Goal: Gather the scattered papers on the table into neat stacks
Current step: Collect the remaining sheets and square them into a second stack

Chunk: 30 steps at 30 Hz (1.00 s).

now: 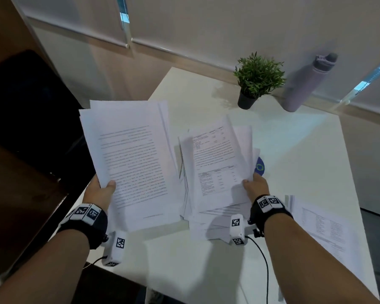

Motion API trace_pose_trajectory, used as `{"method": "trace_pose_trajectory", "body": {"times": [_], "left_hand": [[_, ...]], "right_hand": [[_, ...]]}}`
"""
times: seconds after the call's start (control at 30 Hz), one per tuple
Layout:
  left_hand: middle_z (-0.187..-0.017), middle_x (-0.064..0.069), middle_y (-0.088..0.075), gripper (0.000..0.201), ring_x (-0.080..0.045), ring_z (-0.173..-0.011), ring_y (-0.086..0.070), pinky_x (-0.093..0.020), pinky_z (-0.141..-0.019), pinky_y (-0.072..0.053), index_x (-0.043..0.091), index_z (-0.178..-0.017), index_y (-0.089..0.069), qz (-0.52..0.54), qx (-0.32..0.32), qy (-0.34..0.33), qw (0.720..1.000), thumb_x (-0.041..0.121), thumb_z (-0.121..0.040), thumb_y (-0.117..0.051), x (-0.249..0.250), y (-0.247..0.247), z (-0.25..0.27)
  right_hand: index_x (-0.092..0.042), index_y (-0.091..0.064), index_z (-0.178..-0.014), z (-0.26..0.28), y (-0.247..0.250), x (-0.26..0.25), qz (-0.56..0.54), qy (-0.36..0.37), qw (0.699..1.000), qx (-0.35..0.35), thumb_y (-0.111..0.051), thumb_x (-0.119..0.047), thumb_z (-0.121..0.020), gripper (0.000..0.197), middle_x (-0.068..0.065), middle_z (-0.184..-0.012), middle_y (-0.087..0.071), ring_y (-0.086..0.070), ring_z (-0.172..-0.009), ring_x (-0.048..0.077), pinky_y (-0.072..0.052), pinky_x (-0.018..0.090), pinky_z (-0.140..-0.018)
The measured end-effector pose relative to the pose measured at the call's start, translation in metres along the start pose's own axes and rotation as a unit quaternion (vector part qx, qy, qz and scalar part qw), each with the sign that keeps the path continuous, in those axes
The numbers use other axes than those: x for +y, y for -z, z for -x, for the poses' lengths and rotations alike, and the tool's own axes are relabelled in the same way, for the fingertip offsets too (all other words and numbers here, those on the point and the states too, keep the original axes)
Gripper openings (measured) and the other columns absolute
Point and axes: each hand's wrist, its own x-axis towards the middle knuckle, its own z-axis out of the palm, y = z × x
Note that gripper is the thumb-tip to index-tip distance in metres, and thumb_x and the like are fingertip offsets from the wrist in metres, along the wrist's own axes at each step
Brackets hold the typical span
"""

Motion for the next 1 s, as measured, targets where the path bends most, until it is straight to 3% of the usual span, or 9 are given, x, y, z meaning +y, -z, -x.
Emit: {"method": "trace_pose_trajectory", "body": {"times": [0.2,0.37,0.5,0.6,0.7,0.83,0.9,0.93,1.0], "left_hand": [[-0.123,-0.017,-0.06,0.036,-0.036,-0.113,-0.056,-0.051,-0.101,-0.042,0.009,-0.126,-0.053,-0.033,-0.103,0.052,0.993,0.014,-0.09,-0.055,-0.001,-0.035,0.004],[-0.11,-0.013,-0.056,0.028,-0.03,-0.1,-0.054,-0.034,-0.087,-0.04,0.003,-0.114,-0.058,-0.159,-0.177,0.068,0.969,0.014,-0.092,-0.046,0.007,-0.08,0.012],[-0.091,-0.007,-0.058,0.01,-0.028,-0.088,-0.057,-0.032,-0.078,-0.044,0.01,-0.091,-0.056,-0.209,-0.167,0.04,0.963,0.014,-0.083,-0.054,0.008,-0.105,0.014],[-0.08,-0.006,-0.056,0.005,-0.023,-0.079,-0.053,-0.024,-0.061,-0.04,0.009,-0.085,-0.055,-0.193,-0.192,0.03,0.962,0.007,-0.08,-0.054,0.009,-0.119,0.024],[-0.095,-0.009,-0.061,0.027,-0.023,-0.085,-0.053,-0.022,-0.061,-0.041,0.004,-0.111,-0.056,-0.235,-0.25,0.003,0.939,0.006,-0.086,-0.049,0.01,-0.127,0.043],[-0.132,-0.014,-0.054,0.083,-0.031,-0.103,-0.059,-0.031,-0.082,-0.043,0.025,-0.148,0.0,-0.249,-0.237,-0.016,0.939,0.007,-0.085,-0.052,-0.001,-0.124,0.06],[-0.137,-0.011,-0.051,0.075,-0.027,-0.11,-0.056,-0.03,-0.091,-0.043,0.022,-0.148,-0.013,-0.275,-0.249,-0.039,0.928,0.007,-0.085,-0.051,-0.001,-0.118,0.067],[-0.135,-0.009,-0.053,0.064,-0.024,-0.109,-0.054,-0.028,-0.092,-0.041,0.019,-0.144,-0.027,-0.284,-0.255,-0.065,0.922,0.006,-0.085,-0.049,0.0,-0.114,0.07],[-0.12,-0.004,-0.059,0.048,-0.022,-0.103,-0.056,-0.023,-0.085,-0.039,0.014,-0.132,-0.045,-0.269,-0.253,-0.106,0.923,0.001,-0.086,-0.048,0.009,-0.105,0.079]], "right_hand": [[-0.001,-0.057,-0.117,0.021,-0.036,-0.003,0.02,0.007,0.999,-0.025,-0.044,0.009,-0.082,0.038,0.015,-0.111,-0.059,-0.056,-0.103,0.03,-0.042,0.033,-0.092],[-0.022,-0.052,-0.13,0.032,-0.051,0.03,0.021,0.048,0.997,-0.051,-0.045,0.006,-0.068,0.069,0.003,-0.122,-0.054,-0.054,-0.113,0.022,-0.048,0.042,-0.101],[-0.015,-0.024,-0.149,0.064,-0.045,0.037,0.058,0.043,0.995,-0.074,-0.043,0.011,-0.084,0.073,0.009,-0.142,-0.038,-0.038,-0.132,0.024,-0.027,0.03,-0.112],[-0.016,-0.015,-0.152,0.07,-0.046,0.046,0.168,0.036,0.984,-0.044,-0.041,-0.012,-0.097,0.061,0.011,-0.145,-0.039,-0.04,-0.128,0.032,-0.035,0.039,-0.105],[-0.009,-0.018,-0.15,0.073,-0.043,0.049,0.146,0.01,0.988,-0.049,-0.04,-0.007,-0.096,0.059,0.019,-0.145,-0.034,-0.04,-0.127,0.036,-0.033,0.036,-0.105],[-0.002,-0.015,-0.149,0.078,-0.039,0.057,0.103,0.005,0.988,-0.111,-0.036,0.008,-0.093,0.061,0.019,-0.141,-0.031,-0.038,-0.13,0.031,-0.022,0.009,-0.092],[-0.002,-0.039,-0.138,0.077,-0.037,0.058,0.089,0.001,0.99,-0.11,-0.037,0.002,-0.095,0.043,0.013,-0.122,-0.041,-0.046,-0.112,0.027,-0.029,0.017,-0.091],[-0.004,-0.053,-0.114,0.076,-0.036,0.059,0.068,-0.007,0.993,-0.095,-0.039,-0.003,-0.094,0.024,0.009,-0.105,-0.044,-0.048,-0.094,0.023,-0.034,0.023,-0.085],[-0.017,-0.048,-0.084,0.076,-0.028,0.057,0.004,-0.017,0.998,-0.064,-0.046,-0.009,-0.092,0.012,0.006,-0.087,-0.042,-0.047,-0.083,0.023,-0.037,0.029,-0.076]]}}
